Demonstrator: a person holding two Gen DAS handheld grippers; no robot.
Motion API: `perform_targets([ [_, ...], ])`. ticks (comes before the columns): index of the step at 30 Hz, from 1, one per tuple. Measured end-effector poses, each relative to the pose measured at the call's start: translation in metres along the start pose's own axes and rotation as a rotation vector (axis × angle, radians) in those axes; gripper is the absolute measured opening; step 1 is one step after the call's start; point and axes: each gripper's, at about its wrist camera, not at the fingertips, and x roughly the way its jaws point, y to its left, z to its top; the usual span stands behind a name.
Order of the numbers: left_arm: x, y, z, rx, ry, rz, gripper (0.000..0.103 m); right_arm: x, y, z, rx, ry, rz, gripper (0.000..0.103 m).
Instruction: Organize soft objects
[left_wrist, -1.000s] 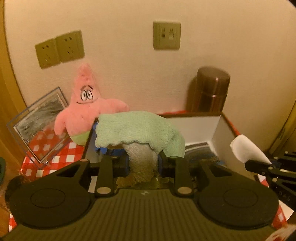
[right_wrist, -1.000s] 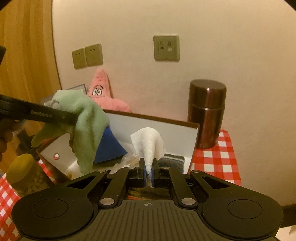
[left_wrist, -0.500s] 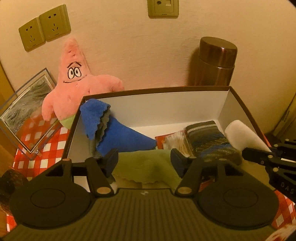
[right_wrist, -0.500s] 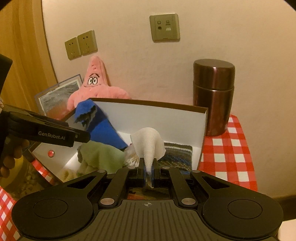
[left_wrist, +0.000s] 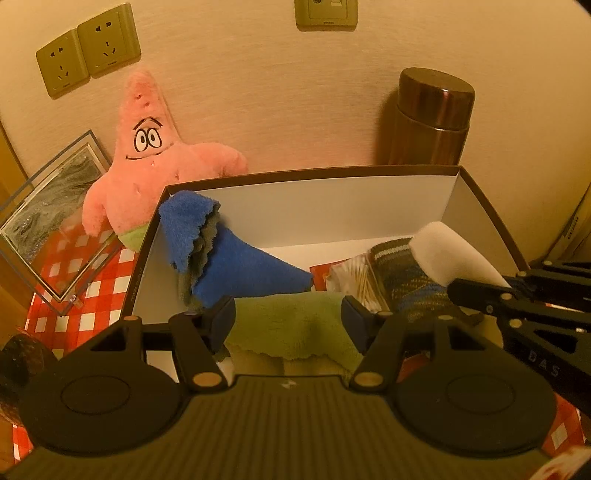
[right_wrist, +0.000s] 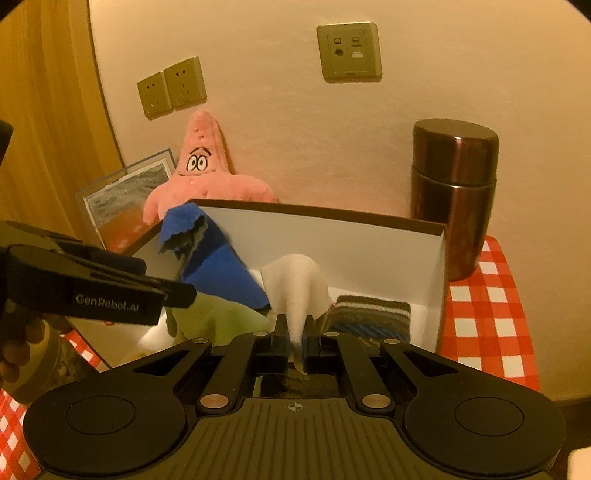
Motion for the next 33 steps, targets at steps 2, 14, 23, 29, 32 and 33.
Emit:
perform_targets([
  [2,-0.001,0.0,0.0,-0.002,-0.001,0.001,0.062,0.001,0.001,0.0,-0.002,-0.003,-0.01,0.028],
  [14,-0.027,-0.004,-0.01,-0.017,-0.017,-0.027,0.071,-0.022,-0.005,-0.015,0.026,0.001,-0.03,0.075],
  [23,-0.09,-0.006,-0.031,-0.052,-0.082,-0.051,0.08,-0.073,-0.009,-0.023,0.111,-0.039,-0.026,0.076],
  [29,-0.141,-0.015,-0.062,-0.033,-0.143,-0.006,0.087,-0.112,-0.006,-0.035,0.169,-0.077,-0.011,0.076],
  [32,-0.164,-0.015,-0.08,-0.047,-0.14,-0.018,0.087,-0.133,-0.003,-0.045,0.209,-0.088,-0.008,0.076],
  [33,-0.169,-0.013,-0.086,-0.055,-0.138,-0.024,0.087,-0.14,-0.001,-0.05,0.223,-0.091,-0.005,0.076],
])
